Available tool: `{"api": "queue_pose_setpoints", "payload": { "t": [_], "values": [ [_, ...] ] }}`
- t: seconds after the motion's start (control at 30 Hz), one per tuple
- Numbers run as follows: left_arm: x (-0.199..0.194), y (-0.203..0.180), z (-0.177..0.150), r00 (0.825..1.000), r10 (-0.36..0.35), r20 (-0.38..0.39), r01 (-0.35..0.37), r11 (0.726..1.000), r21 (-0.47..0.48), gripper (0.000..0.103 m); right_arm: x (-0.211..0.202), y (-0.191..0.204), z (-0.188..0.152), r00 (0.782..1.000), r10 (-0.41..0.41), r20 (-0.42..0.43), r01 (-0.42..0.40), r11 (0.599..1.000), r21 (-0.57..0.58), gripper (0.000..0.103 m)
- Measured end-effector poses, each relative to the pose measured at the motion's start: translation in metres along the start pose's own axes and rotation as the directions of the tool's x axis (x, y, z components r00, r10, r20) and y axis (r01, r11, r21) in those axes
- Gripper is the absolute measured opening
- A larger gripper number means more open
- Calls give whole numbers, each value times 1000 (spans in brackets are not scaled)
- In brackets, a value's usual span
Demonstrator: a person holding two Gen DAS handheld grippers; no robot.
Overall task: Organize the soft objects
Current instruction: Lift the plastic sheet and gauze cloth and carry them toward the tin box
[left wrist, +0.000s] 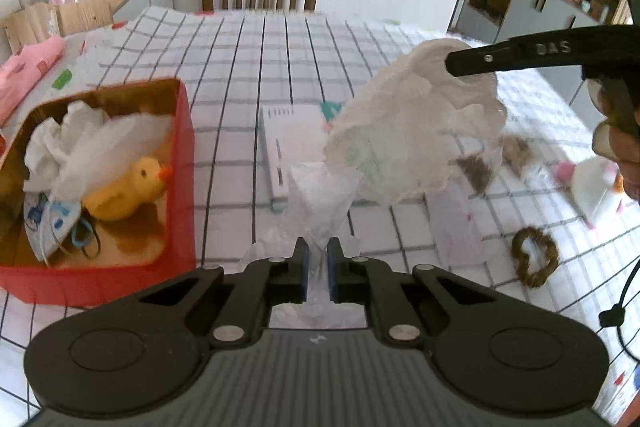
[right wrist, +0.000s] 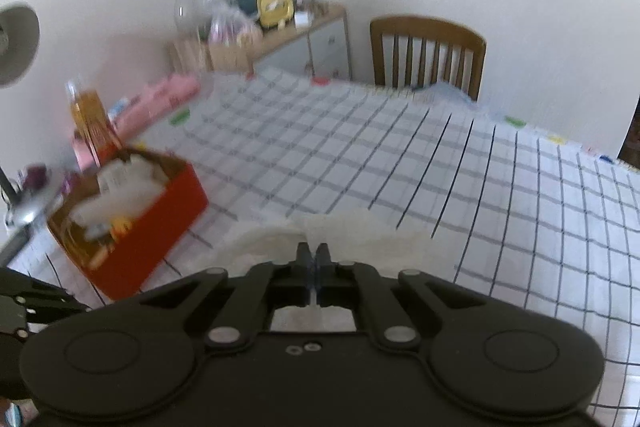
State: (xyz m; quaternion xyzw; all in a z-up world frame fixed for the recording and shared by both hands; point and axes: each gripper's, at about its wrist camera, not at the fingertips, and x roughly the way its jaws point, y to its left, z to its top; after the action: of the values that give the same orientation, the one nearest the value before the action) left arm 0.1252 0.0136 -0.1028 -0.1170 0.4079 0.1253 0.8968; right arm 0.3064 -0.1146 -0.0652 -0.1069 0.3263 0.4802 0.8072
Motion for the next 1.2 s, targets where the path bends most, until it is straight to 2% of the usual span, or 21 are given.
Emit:
{"api": "queue_pose_setpoints", "payload": {
  "t": [0.2,0.63,0.87,1.2],
  "values": [
    [-21,6,19,998,-10,62,11,1000,-16,9,-34,1,16,996,17,85,-20,999,31,2],
    [-61,43,56,992,9,126,-2,998,-61,9,-86,32,50,977,89,196,-96,995,28,2],
    [-81,81,73,984,28,178,-8,994,-111,9,-91,61,66,962,153,226,-163,986,29,2],
    [-99,134,82,976,67,205,-39,990,-137,9,-71,118,92,939,244,242,-256,967,17,2]
  ]
}}
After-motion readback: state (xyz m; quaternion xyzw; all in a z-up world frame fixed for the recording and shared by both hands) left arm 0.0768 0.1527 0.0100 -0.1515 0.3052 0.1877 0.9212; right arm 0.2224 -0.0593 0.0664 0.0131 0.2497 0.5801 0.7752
